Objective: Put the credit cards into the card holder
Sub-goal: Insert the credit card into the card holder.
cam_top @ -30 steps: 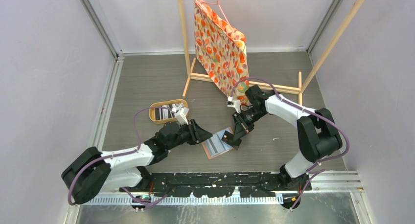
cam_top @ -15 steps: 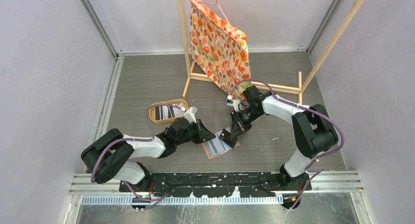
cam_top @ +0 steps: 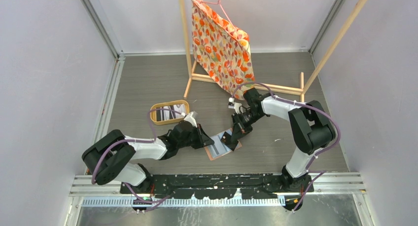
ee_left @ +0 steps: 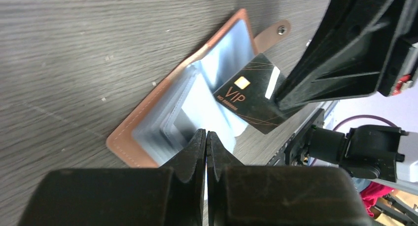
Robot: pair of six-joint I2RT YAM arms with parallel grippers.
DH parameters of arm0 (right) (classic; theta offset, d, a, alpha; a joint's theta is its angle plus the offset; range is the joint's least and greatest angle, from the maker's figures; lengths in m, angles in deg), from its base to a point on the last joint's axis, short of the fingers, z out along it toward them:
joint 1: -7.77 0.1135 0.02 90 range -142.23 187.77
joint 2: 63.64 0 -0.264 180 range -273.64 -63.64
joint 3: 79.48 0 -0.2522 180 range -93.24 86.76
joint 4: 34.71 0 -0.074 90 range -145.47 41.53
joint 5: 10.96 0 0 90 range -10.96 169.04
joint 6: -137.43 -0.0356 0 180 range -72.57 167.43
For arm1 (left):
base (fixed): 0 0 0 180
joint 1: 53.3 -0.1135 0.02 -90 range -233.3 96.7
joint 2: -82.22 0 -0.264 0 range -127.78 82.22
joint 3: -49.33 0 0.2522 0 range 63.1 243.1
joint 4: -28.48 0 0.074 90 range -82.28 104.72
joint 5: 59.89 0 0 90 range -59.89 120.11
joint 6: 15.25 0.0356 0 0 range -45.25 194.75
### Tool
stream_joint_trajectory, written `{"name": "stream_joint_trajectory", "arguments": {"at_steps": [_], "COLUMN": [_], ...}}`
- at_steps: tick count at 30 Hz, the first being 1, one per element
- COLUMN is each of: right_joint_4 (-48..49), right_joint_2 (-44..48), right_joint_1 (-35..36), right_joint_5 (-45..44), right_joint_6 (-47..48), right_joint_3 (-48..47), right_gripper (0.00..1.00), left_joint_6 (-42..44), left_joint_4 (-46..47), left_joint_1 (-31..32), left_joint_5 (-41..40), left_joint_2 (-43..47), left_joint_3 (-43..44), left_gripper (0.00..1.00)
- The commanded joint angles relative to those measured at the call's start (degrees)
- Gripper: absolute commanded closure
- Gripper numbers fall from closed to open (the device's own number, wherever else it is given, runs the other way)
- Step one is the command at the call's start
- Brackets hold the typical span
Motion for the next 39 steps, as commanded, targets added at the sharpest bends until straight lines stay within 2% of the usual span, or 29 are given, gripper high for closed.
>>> {"name": "stream_joint_trajectory", "arguments": {"at_steps": [1,9,15,25,33,39], "right_joint_4": [0.74,1.45,1.76,1.71,1.68,2.31], "right_joint_2": [-1.30,2.16,0.05,-2.40,-2.82,-1.13], "right_joint_1": [0.34,-0.20,-0.25,-0.22,-0.24,-0.84], "right_joint_5": [2.78,2.53,6.34,3.57,1.92,3.14], "right_joint_6": [-1.19,-1.00,-1.60,-2.28,-2.35,-2.39], "right_joint_3": [-1.44,-0.98,-1.13,-1.51,-1.69,-1.55], "right_gripper": [0.99,0.99,0.99,0.99,0.99,0.99], "left_joint_6": [-2.05,-2.56,-3.10,-3.09,-1.99,-1.26], "left_joint_4": [-5.37,-12.76,-15.32,-13.10,-12.83,-7.34], "left_joint_1": [0.29,0.29,0.29,0.29,0.29,0.29], "left_joint_5": [-2.43,-4.82,-5.90,-5.13,-5.63,-3.92], "left_joint_2": [1.93,5.75,8.37,7.61,11.44,10.79], "left_joint_3": [1.03,0.45,-0.53,-0.65,-1.37,-1.41], "left_gripper": [0.98,0.99,0.99,0.99,0.99,0.99]}}
